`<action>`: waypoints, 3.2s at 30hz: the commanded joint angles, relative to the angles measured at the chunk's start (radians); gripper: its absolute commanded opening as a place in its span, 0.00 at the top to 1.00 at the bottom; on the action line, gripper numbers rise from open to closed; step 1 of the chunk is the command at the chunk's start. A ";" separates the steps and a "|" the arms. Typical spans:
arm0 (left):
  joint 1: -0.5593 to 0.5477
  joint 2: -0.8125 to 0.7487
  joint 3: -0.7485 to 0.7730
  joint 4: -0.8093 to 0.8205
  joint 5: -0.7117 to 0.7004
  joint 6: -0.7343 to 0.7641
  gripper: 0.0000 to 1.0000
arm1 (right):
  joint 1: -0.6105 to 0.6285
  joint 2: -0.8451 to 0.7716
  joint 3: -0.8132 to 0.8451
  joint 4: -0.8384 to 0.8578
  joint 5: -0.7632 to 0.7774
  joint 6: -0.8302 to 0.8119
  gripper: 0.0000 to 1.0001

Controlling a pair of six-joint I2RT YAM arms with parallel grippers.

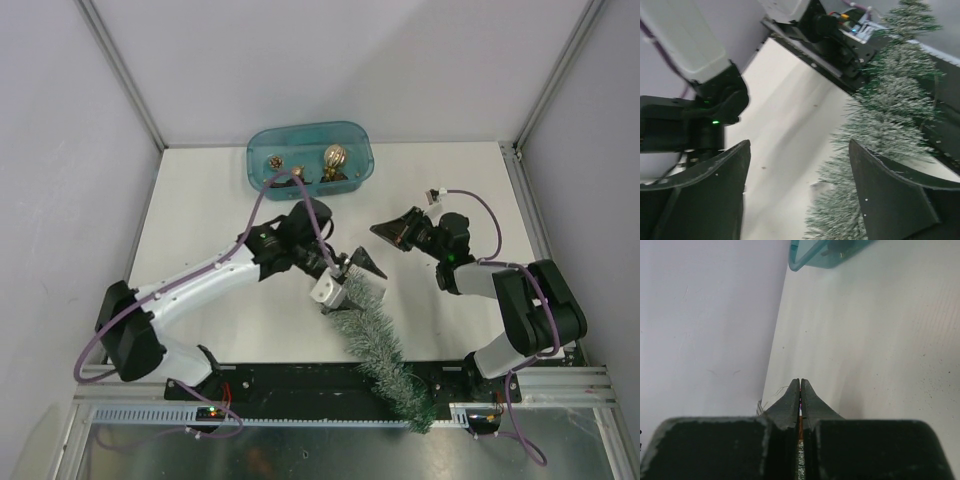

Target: Decorate the small christmas tree

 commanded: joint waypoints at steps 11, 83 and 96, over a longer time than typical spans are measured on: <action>-0.148 0.294 0.333 -0.701 -0.017 0.247 0.20 | -0.011 0.005 0.000 0.072 -0.021 -0.002 1.00; 0.046 0.066 0.268 -0.270 -0.107 -0.285 1.00 | -0.127 -0.205 -0.007 -0.044 -0.040 -0.023 1.00; 0.270 -0.285 -0.241 0.306 -0.171 -0.737 1.00 | -0.057 -0.376 0.000 -0.290 0.034 -0.115 1.00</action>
